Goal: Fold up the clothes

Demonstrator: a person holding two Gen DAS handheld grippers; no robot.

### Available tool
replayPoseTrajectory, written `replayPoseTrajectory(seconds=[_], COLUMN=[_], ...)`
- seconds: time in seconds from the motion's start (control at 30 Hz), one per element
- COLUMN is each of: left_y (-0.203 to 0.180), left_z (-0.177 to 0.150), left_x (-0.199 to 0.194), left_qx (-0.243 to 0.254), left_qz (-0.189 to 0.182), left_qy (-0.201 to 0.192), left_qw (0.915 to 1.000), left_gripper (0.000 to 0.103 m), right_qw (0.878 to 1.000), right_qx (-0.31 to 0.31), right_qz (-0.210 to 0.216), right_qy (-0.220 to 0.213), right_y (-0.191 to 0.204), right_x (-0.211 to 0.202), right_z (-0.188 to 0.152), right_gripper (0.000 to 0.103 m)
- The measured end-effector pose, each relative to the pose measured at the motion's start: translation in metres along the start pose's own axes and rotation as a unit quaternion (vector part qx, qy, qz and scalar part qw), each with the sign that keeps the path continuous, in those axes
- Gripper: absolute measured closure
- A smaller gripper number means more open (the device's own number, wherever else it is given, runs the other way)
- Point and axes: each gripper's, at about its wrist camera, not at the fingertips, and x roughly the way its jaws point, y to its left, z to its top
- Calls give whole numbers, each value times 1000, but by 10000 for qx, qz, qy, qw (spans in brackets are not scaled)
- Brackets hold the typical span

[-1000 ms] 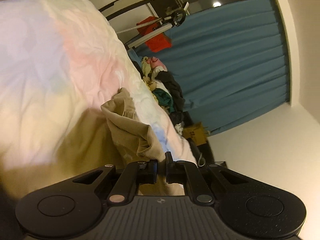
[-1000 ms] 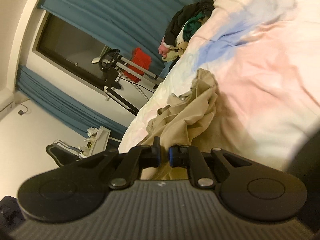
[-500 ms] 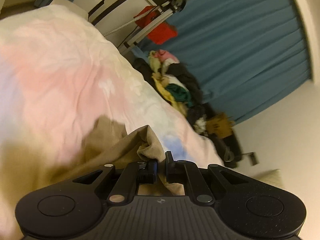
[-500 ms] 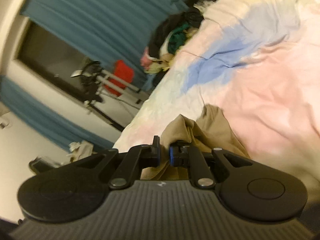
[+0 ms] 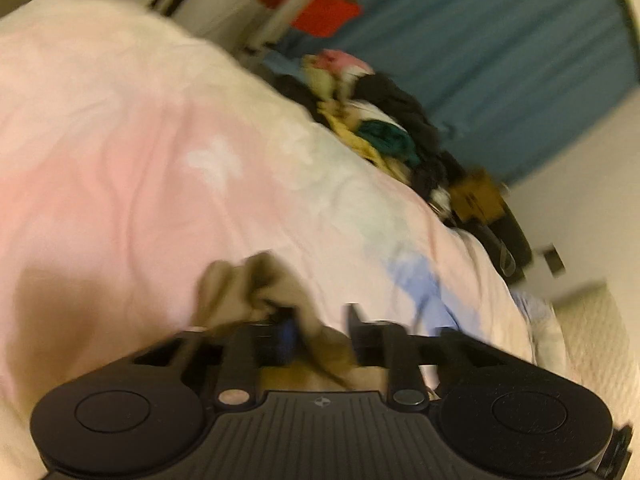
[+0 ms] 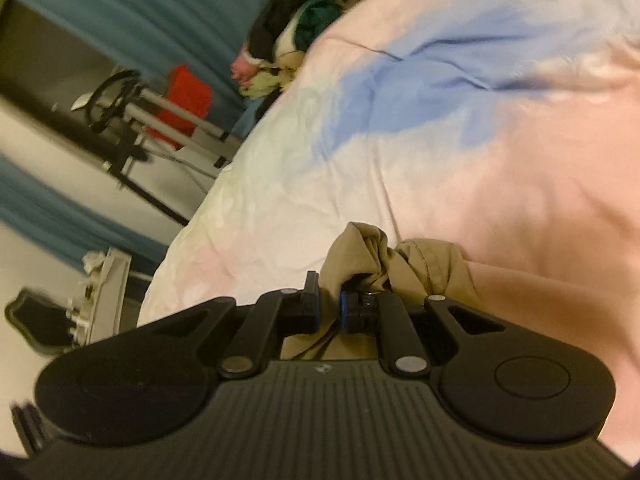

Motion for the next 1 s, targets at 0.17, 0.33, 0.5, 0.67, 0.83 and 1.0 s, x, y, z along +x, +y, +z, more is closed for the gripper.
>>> replayPoseTrajectory(seconds=[0.17, 0.33, 0.5, 0.67, 0.83, 1.0], left_y=[-34, -51, -48, -33, -27, -26], left_z=[-11, -28, -34, -44, -52, -49], left_x=[-26, -43, -14, 23, 44, 33], left_qx=[1151, 1903, 2307, 2626, 2853, 2593], left_qz=[-251, -55, 381, 899, 1097, 1024], left_qy=[-199, -286, -124, -218, -386, -508], left_qw=[9928, 9813, 9722, 9605, 9514, 9590], left_gripper=[18, 14, 14, 15, 14, 15], right_qw=[9941, 9805, 9711, 9576, 9490, 9504], right_qx=[-620, -1602, -2340, -2872, -3108, -3060], right_qz=[871, 1123, 457, -188, -506, -496], right_qy=[157, -206, -140, -114, -173, -240], right_y=[16, 43, 46, 36, 37, 34], right_x=[-31, -57, -32, 8, 48, 55], right_z=[-6, -23, -31, -40, -43, -44], right_gripper=[14, 14, 29, 33, 33, 33])
